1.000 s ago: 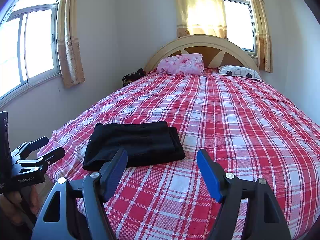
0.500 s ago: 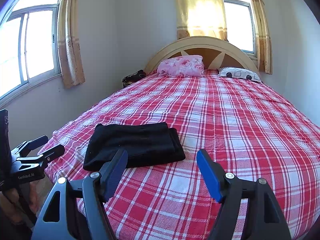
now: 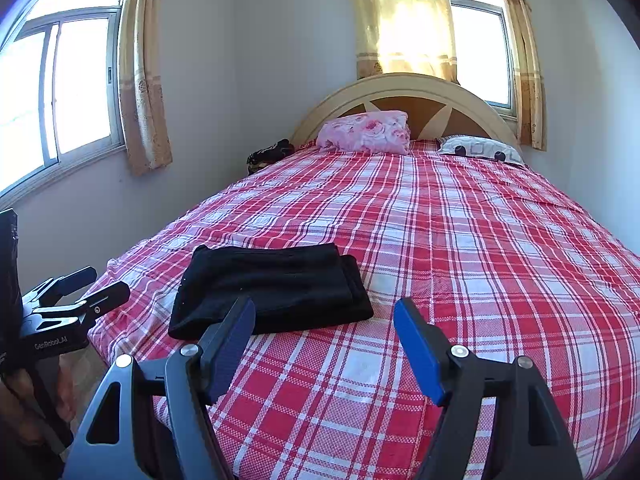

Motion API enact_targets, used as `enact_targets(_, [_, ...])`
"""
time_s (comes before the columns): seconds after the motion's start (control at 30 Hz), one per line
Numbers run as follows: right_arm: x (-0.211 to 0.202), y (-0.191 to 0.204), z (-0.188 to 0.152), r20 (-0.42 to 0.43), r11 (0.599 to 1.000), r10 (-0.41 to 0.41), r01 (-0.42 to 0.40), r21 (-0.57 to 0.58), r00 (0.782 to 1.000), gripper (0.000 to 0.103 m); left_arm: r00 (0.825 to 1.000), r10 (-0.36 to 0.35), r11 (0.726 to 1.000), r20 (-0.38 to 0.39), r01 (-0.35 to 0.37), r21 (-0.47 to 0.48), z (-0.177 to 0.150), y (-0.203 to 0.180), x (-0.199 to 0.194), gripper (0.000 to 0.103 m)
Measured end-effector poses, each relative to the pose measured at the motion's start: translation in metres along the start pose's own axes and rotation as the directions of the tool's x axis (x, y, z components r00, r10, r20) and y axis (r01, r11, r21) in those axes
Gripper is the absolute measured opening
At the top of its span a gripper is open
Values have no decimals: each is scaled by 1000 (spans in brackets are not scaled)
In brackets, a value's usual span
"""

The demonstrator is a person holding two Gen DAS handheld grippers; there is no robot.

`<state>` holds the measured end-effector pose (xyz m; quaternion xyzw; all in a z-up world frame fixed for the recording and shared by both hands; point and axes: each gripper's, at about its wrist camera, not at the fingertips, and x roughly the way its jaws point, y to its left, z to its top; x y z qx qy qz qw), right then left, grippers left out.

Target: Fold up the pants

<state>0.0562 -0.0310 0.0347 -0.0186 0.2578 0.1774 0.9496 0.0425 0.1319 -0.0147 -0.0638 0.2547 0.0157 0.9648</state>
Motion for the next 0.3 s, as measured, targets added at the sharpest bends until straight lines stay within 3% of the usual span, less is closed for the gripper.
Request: enact_targets(0.3, [2, 3, -5, -11, 1000, 3, -4, -7, 1000, 73, 1000, 0, 1000, 4, 0, 18, -3, -2, 2, 103])
